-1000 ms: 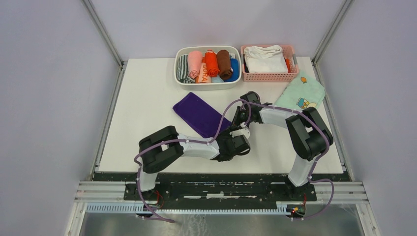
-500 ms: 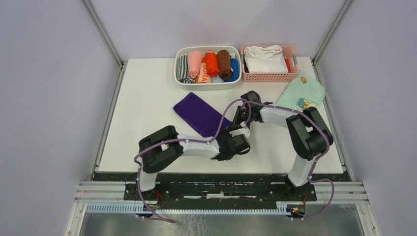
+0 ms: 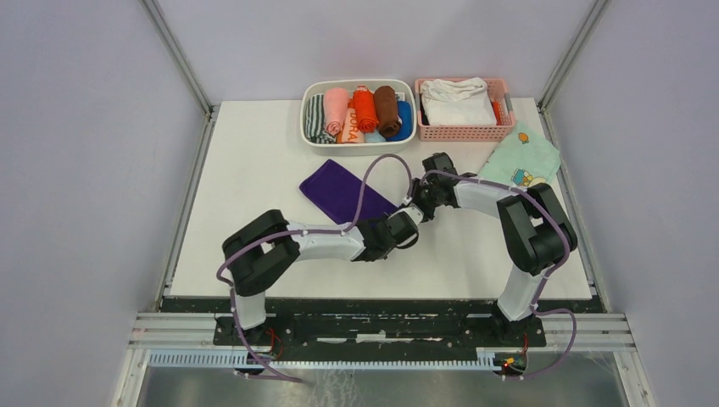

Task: Roll the towels
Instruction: Roll the towel at the center of the board.

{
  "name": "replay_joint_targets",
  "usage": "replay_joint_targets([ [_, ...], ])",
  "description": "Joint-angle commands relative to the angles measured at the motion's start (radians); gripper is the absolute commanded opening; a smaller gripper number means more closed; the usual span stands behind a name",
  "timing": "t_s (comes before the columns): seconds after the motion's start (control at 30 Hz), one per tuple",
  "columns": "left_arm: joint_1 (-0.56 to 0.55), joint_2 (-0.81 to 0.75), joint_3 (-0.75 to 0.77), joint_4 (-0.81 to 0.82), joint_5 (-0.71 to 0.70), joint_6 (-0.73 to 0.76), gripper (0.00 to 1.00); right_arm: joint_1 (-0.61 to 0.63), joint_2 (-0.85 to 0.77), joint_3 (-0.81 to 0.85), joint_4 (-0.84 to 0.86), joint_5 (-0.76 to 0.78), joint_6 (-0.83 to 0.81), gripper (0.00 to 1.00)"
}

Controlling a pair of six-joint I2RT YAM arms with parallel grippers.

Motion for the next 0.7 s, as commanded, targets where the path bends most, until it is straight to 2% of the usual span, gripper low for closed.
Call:
replay_joint_targets([
  [0.0, 0.105, -0.013, -0.107, 0.015, 0.369, -0.123, 0.10, -0.036, -0.060, 0.005, 0.115, -0.055, -0.031, 0.43],
  [0.17, 0.252, -0.104, -0.183, 0.148, 0.652, -0.202, 0.05, -0.053, -0.143, -0.040, 0.209, -0.095, -0.054, 0.55],
  [0.37, 0.401, -0.114, -0.274, 0.328, 0.977, -0.348, 0.04, -0.055, -0.166, -0.123, 0.335, -0.138, -0.043, 0.63],
  [0.53, 0.523, -0.088, -0.361, 0.536, 1.165, -0.525, 0.03, -0.056, -0.154, -0.178, 0.369, -0.133, -0.024, 0.65],
  [0.67, 0.562, -0.055, -0.392, 0.668, 1.237, -0.636, 0.03, -0.055, -0.127, -0.203, 0.428, -0.141, 0.015, 0.67],
])
